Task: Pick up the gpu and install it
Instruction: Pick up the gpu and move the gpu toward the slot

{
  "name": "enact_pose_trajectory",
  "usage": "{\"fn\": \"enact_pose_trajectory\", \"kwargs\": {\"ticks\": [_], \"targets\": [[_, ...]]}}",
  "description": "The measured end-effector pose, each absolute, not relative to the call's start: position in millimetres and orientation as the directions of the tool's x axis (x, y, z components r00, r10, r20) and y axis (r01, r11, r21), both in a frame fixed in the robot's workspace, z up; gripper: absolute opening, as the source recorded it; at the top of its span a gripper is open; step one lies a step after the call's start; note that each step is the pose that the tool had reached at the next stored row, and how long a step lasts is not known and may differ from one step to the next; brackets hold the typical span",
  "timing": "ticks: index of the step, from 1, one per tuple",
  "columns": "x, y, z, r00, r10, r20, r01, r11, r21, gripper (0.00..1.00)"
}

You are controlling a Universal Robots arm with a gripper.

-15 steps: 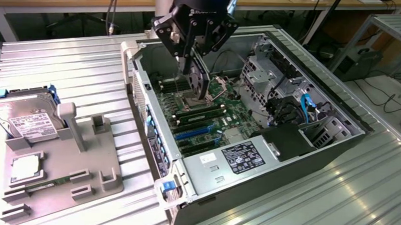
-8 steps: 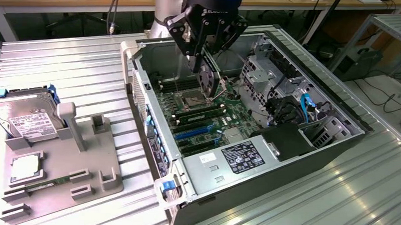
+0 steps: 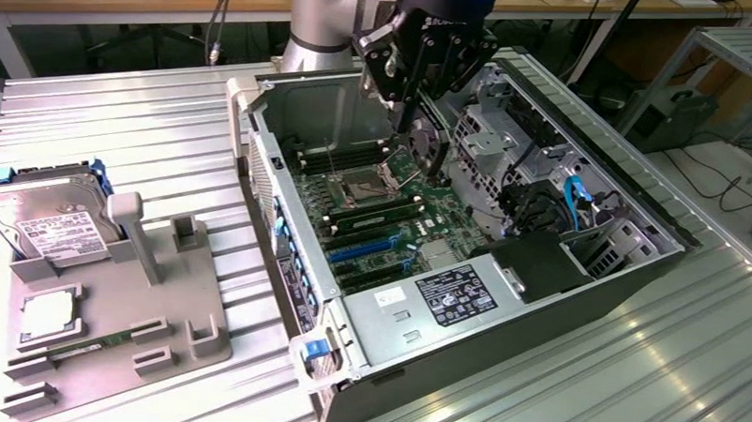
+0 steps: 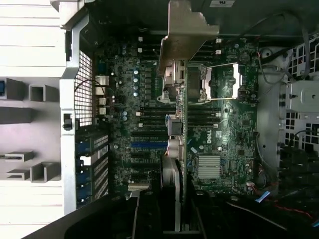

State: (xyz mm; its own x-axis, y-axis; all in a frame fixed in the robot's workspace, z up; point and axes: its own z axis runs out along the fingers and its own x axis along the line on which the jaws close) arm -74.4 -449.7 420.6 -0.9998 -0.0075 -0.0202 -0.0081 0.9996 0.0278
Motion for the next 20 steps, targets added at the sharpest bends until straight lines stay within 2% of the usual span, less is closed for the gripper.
{"fn": "enact_pose_trajectory", "kwargs": {"ticks": [20], "targets": [[-18, -450, 420, -1.000, -0.008, -0.020, -0.008, 1.000, 0.028, 0.28]]}}
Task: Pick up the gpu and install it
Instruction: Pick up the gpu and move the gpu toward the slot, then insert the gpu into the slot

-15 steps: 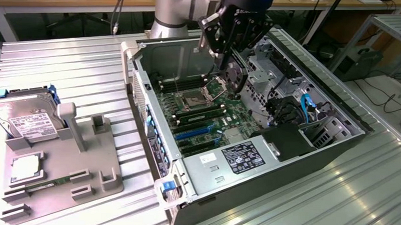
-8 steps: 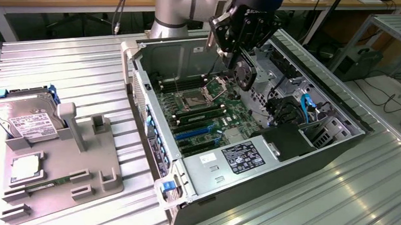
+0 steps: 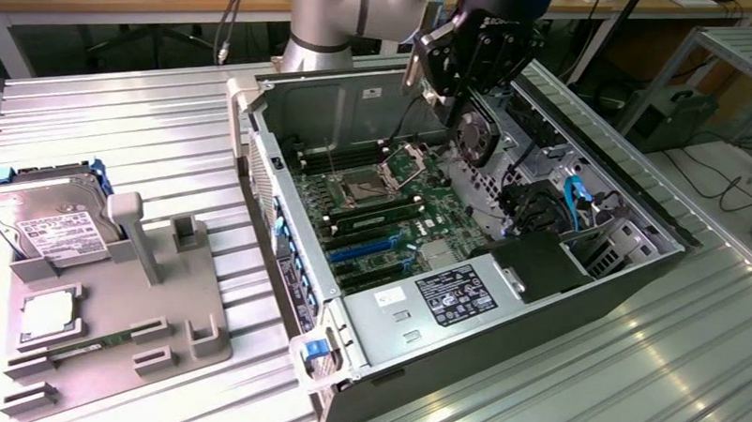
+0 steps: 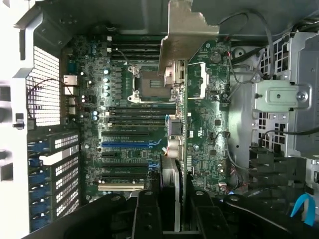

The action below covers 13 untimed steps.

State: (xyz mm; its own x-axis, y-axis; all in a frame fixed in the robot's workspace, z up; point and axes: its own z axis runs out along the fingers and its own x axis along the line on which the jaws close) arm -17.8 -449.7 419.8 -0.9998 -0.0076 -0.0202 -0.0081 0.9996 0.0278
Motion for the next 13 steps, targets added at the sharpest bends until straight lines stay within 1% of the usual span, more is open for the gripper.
{"fn": "enact_pose_trajectory", "kwargs": {"ticks": [4, 13], "targets": [[-8.0, -449.7, 419.7, -1.000, -0.008, -0.020, -0.008, 1.000, 0.028, 0.28], [-7.9, -449.7, 419.7, -1.000, -0.008, -0.020, -0.008, 1.000, 0.028, 0.28]]}}
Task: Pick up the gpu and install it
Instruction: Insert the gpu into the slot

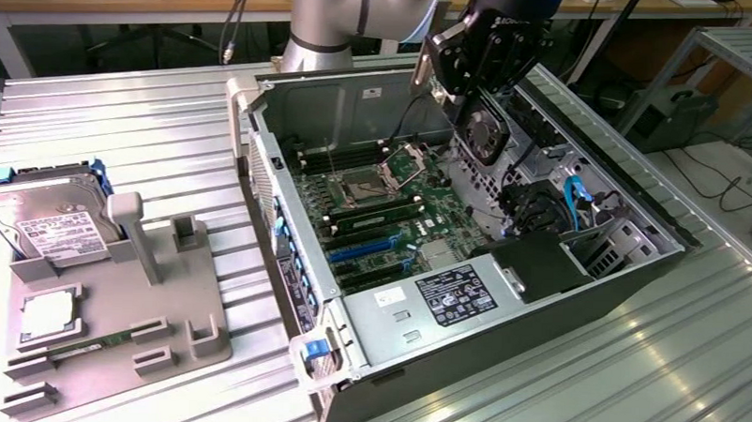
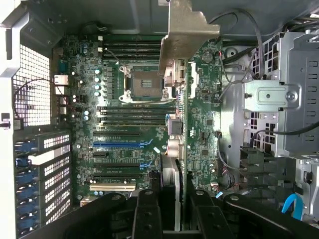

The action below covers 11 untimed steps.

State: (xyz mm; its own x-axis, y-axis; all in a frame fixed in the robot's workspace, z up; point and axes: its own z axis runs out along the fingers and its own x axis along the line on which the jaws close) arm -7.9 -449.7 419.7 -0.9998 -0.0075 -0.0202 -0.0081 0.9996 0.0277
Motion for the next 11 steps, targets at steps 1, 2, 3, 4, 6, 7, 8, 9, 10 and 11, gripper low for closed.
{"fn": "enact_pose_trajectory", "kwargs": {"ticks": [1, 2, 3, 4, 6, 7, 8, 9, 10, 11], "targets": [[-7.9, -449.7, 419.7, -1.000, -0.008, -0.020, -0.008, 1.000, 0.028, 0.28], [-7.9, -449.7, 419.7, -1.000, -0.008, -0.020, -0.008, 1.000, 0.028, 0.28], [-7.9, -449.7, 419.7, -1.000, -0.009, -0.020, -0.010, 1.000, 0.028, 0.28], [-7.9, -449.7, 419.7, -1.000, -0.011, -0.020, -0.011, 1.000, 0.028, 0.28], [-7.9, -449.7, 419.7, -1.000, -0.016, -0.020, -0.017, 0.999, 0.028, 0.28], [-7.9, -449.7, 419.7, -1.000, -0.021, -0.020, -0.022, 0.999, 0.028, 0.28], [-7.9, -449.7, 419.7, -0.999, -0.030, -0.020, -0.030, 0.999, 0.028, 0.28], [-7.9, -449.7, 419.7, -0.999, -0.039, -0.020, -0.039, 0.999, 0.028, 0.28], [-7.9, -449.7, 419.7, -0.998, -0.051, -0.020, -0.052, 0.998, 0.028, 0.28], [-7.9, -449.7, 419.7, -0.997, -0.077, -0.020, -0.077, 0.997, 0.028, 0.28]]}}
